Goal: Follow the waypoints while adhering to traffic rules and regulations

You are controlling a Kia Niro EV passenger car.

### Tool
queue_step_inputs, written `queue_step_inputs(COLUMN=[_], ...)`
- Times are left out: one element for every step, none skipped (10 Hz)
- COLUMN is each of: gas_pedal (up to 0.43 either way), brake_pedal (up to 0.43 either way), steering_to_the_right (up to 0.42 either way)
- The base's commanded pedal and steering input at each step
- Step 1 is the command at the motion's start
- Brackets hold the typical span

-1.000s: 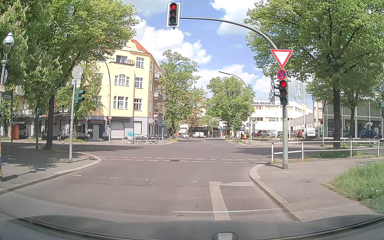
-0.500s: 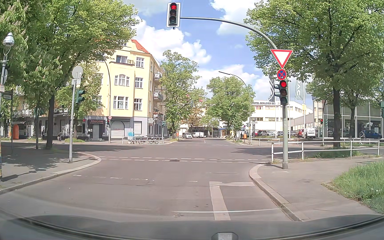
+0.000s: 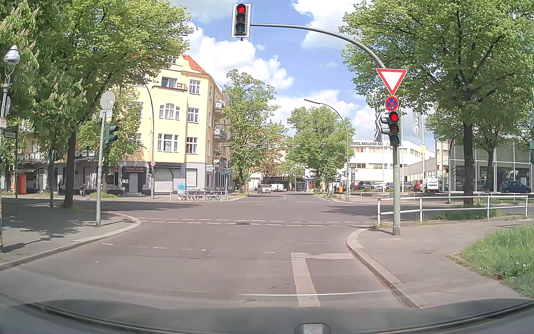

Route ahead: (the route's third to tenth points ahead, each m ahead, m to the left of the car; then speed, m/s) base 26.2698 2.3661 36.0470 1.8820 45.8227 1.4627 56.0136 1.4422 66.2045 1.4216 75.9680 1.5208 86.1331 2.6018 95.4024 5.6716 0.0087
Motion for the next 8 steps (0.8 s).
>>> queue_step_inputs(gas_pedal=[0.000,0.000,0.000,0.000,0.000,0.000,0.000,0.000], brake_pedal=[0.311,0.293,0.287,0.293,0.305,0.360,0.390,0.415], steering_to_the_right=[-0.004,-0.004,-0.004,-0.004,-0.004,-0.004,-0.004,-0.004])
